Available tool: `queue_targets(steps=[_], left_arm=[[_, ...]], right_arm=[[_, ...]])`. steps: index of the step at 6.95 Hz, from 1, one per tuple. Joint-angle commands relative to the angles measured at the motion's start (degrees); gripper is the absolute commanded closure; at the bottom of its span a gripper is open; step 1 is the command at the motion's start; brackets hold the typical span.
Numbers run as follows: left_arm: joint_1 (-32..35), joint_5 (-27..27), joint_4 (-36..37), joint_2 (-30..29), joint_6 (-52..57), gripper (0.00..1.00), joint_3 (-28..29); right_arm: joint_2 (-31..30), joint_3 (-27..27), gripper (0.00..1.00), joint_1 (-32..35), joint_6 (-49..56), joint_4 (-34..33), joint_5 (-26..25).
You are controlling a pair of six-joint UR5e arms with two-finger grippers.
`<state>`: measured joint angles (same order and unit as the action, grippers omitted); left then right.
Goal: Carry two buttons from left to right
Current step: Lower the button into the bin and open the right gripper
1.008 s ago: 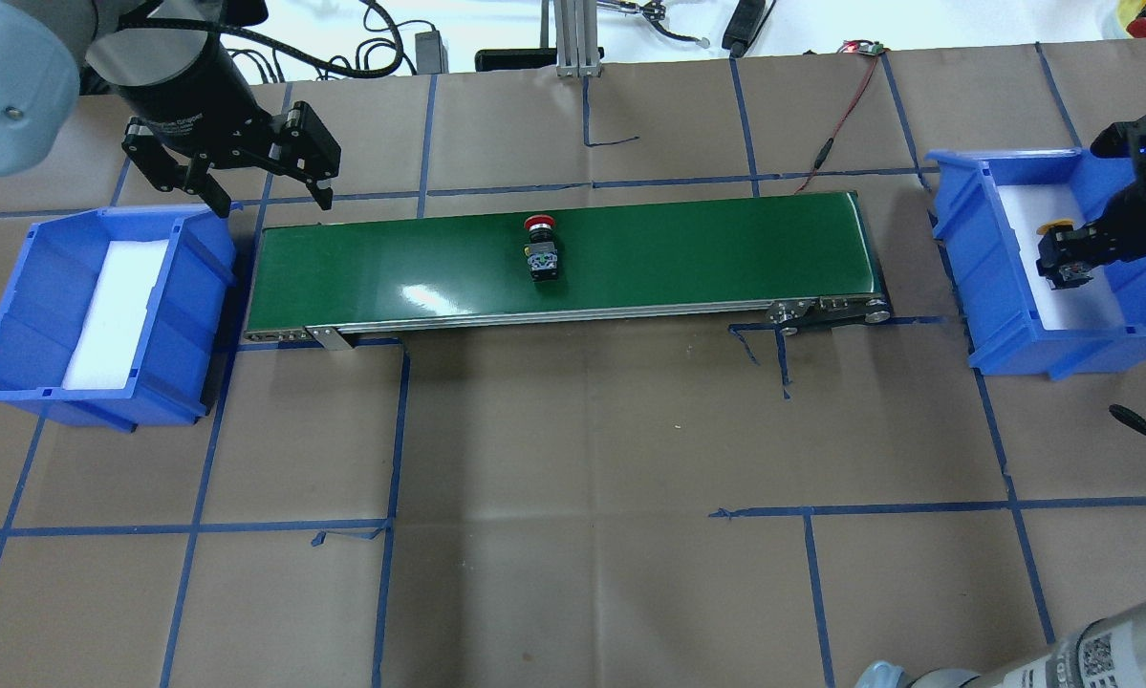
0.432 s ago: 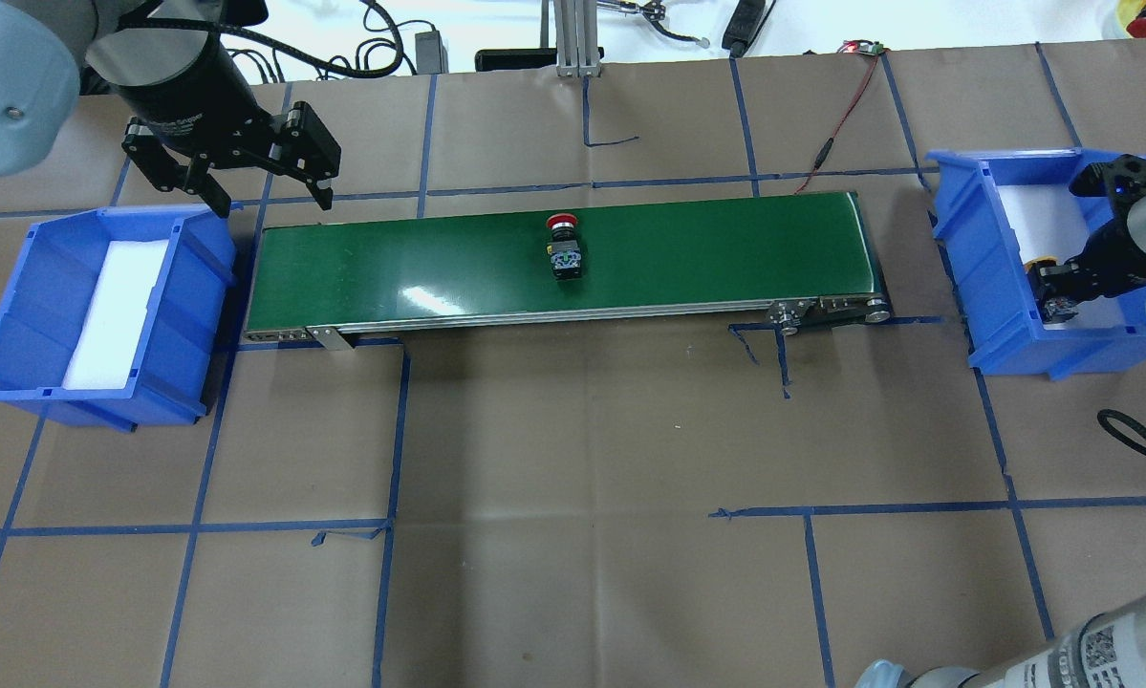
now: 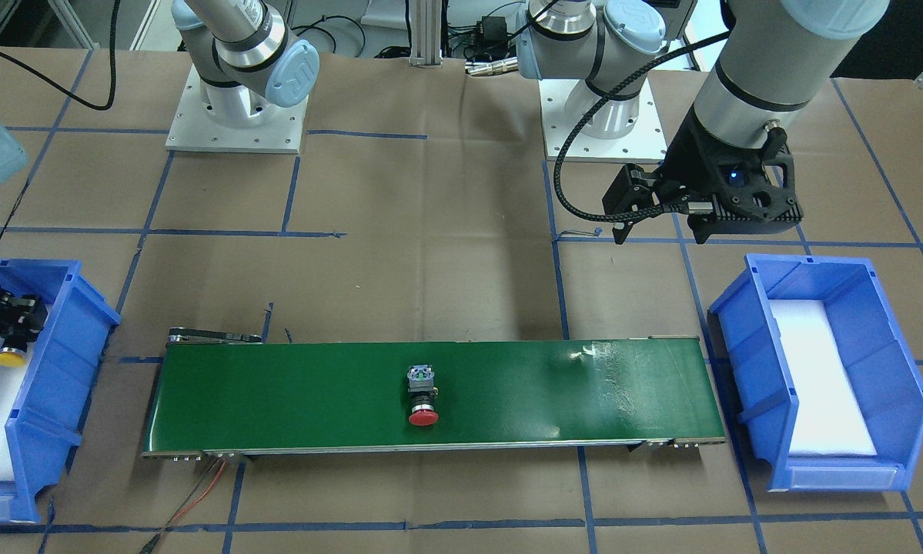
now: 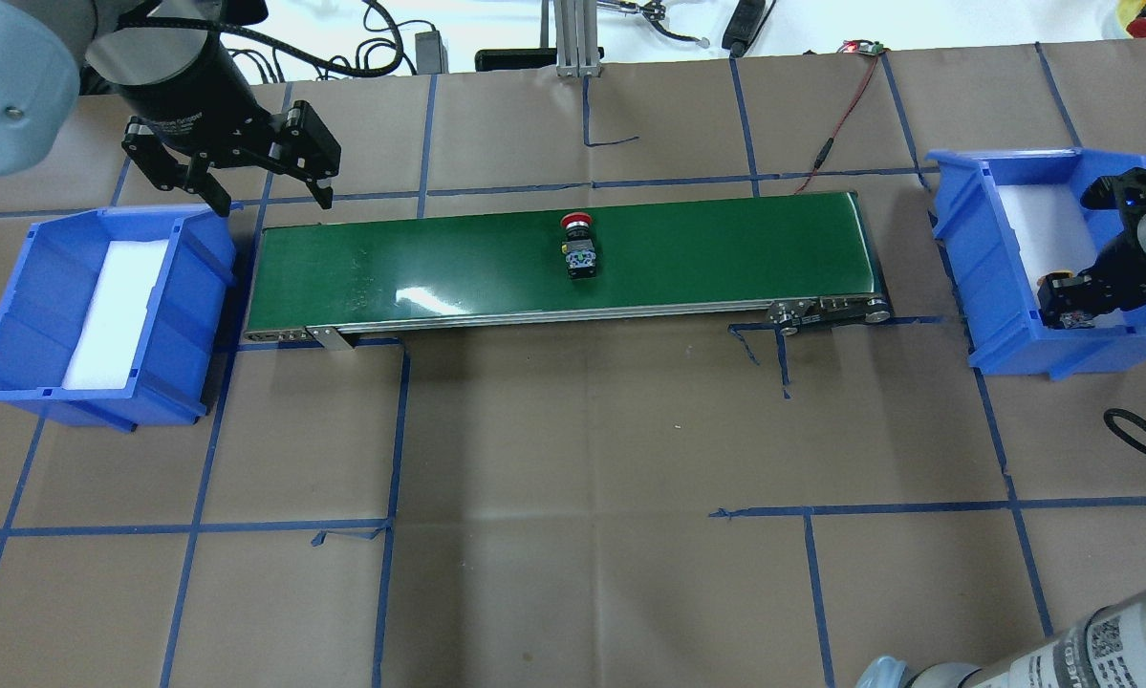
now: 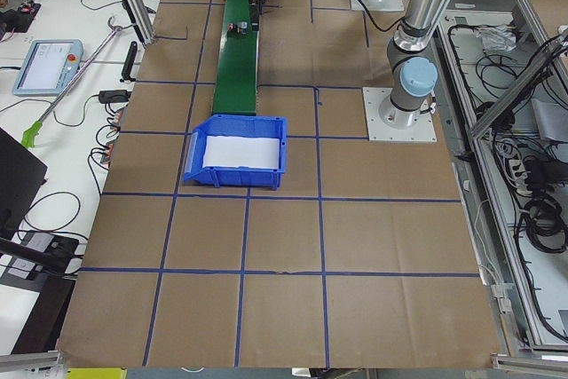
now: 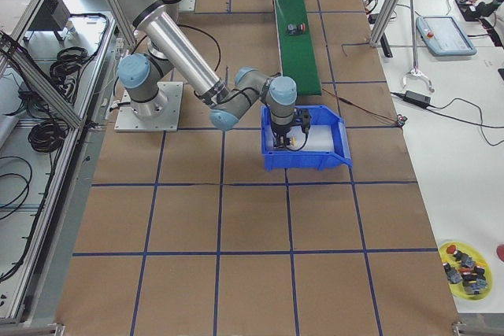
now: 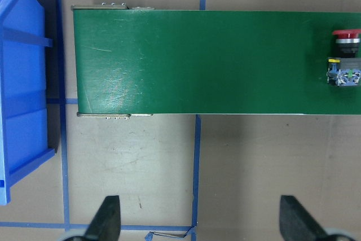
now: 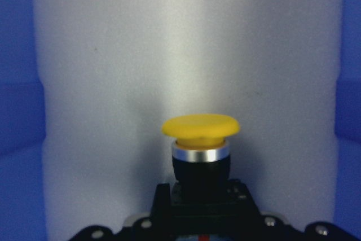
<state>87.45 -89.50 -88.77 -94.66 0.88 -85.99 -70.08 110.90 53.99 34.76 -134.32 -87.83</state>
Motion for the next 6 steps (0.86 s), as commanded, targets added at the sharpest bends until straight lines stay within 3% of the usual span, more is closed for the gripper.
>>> queue_targets(steps=[1,2,6], left_arm=[[0.0,0.03,0.0,0.0,0.0,0.01,0.03],[0.0,0.03,0.0,0.0,0.0,0.01,-0.06],[0.0,0.03,0.09,0.0,0.0,0.01,0.03]], right_arm=[[-0.32,0.02,0.17,-0.2,-0.31,0.29,1.25],[-0.5,0.02,0.09,-0.2,-0.31,0.38,2.74],[-7.51,-2.87,0.01,0.06,-0.75,1.43,2.67]])
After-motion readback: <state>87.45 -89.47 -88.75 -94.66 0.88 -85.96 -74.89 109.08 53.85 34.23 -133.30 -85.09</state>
